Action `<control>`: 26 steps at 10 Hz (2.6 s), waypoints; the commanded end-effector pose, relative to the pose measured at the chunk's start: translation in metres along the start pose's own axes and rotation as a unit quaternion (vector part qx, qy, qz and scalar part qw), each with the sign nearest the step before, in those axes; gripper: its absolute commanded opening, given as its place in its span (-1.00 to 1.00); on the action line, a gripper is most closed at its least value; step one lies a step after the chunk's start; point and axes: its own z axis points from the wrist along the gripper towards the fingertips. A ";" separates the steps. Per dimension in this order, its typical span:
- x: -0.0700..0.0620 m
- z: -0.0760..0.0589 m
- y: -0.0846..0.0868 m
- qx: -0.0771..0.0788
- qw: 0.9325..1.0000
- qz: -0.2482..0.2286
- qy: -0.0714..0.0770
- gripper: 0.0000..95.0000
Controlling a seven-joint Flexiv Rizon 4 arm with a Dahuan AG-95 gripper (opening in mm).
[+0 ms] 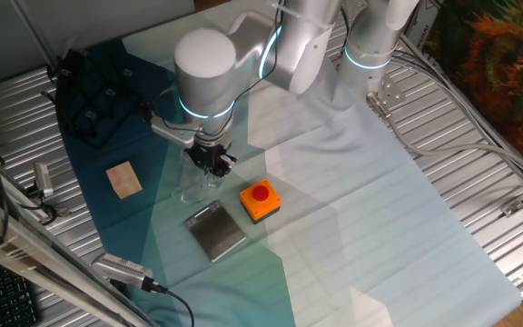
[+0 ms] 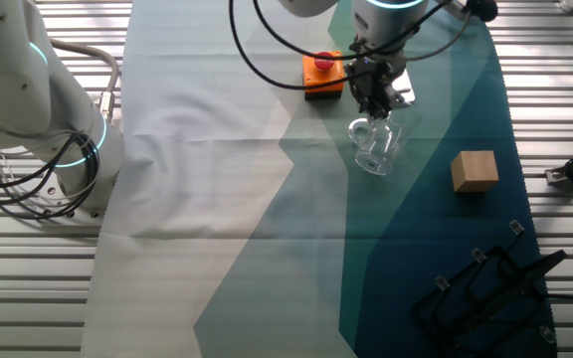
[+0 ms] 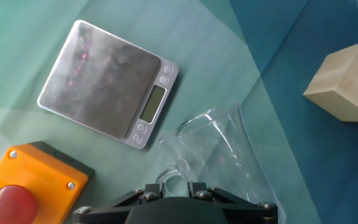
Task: Take the cup off the cup rack
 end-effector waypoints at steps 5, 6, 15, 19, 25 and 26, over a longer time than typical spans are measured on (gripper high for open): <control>0.001 0.000 0.001 -0.003 1.000 -0.015 0.000 -0.60; 0.001 0.001 0.001 -0.003 1.000 -0.013 0.000 -0.60; -0.004 0.023 0.010 -0.002 1.000 -0.002 -0.010 -0.60; -0.001 0.029 0.008 0.000 1.000 -0.004 -0.014 -0.60; 0.000 0.035 0.005 -0.002 1.000 -0.007 -0.018 -0.60; 0.000 0.037 0.005 -0.002 1.000 -0.008 -0.019 -0.60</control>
